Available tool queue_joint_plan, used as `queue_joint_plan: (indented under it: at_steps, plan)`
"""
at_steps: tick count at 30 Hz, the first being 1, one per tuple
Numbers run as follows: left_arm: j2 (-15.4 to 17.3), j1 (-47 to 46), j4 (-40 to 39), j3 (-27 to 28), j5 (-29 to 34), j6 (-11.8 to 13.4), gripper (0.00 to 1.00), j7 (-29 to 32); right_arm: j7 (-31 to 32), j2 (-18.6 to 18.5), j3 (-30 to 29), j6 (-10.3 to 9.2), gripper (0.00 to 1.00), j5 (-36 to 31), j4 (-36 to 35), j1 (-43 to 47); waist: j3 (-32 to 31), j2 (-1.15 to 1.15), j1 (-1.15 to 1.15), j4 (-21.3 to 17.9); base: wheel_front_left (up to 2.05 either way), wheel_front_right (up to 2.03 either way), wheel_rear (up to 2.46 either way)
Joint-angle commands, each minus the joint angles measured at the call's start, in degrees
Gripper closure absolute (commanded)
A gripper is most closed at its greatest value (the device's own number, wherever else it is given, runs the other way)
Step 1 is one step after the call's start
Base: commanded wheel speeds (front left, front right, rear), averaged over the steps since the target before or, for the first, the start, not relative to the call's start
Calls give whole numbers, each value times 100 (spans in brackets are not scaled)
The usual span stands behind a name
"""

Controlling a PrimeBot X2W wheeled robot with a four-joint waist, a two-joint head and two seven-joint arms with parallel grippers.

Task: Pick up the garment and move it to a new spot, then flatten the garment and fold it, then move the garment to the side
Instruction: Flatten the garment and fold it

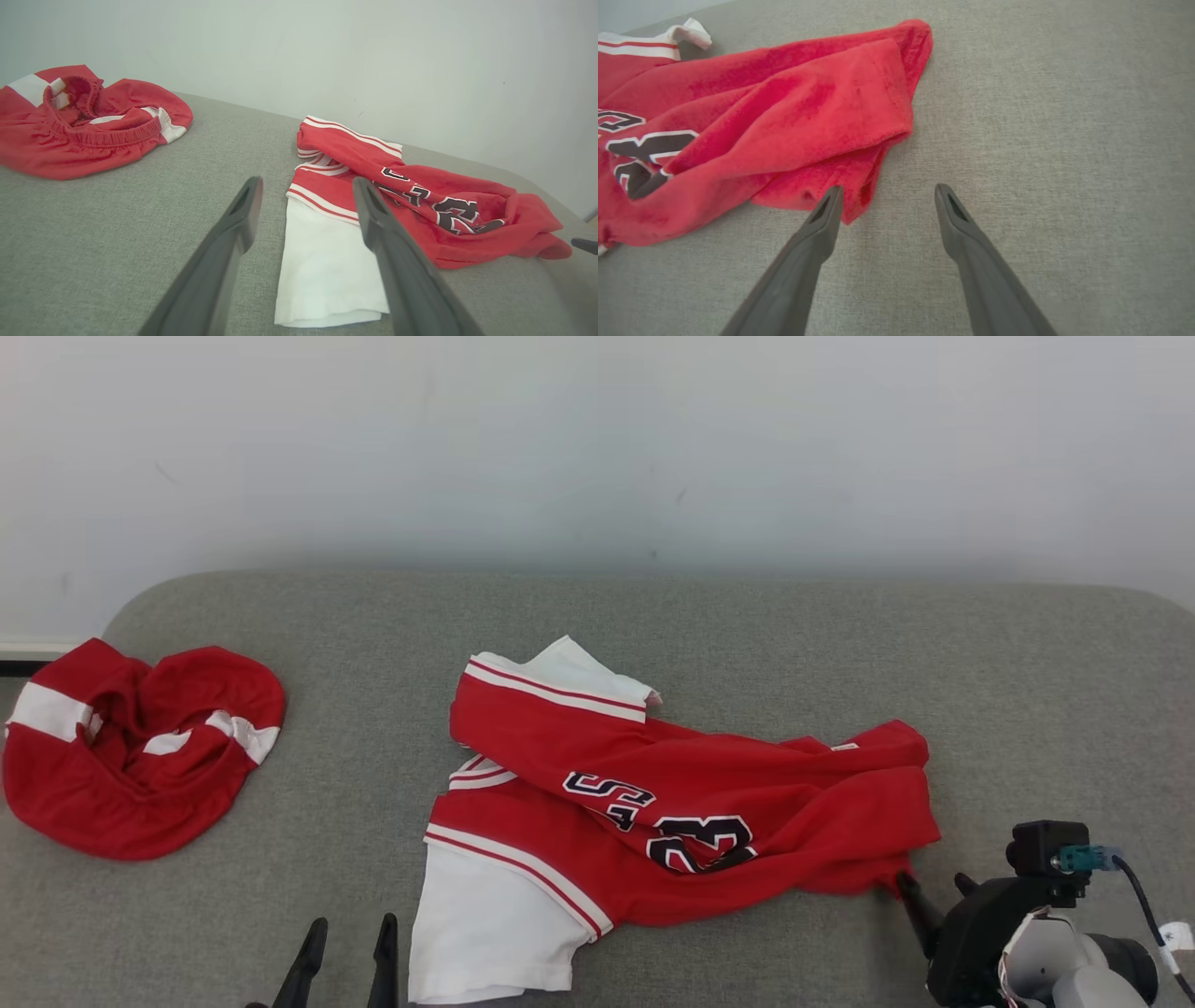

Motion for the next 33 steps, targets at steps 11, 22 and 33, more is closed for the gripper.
queue_joint_plan:
  at_steps: [11,22,33]
  plan:
    - [-12,8,-23,58,37,-26,0,-2,-201,68,390,3,27,110,186,-46,119,0,0,144,0,0,0]
    - [-16,81,35,110,28,-43,0,-3,-650,-75,640,3,100,28,284,-169,43,0,0,101,0,0,0]
    - [-17,101,29,164,-30,-44,0,-3,-768,-509,222,3,100,288,-859,187,20,0,0,82,0,0,0]
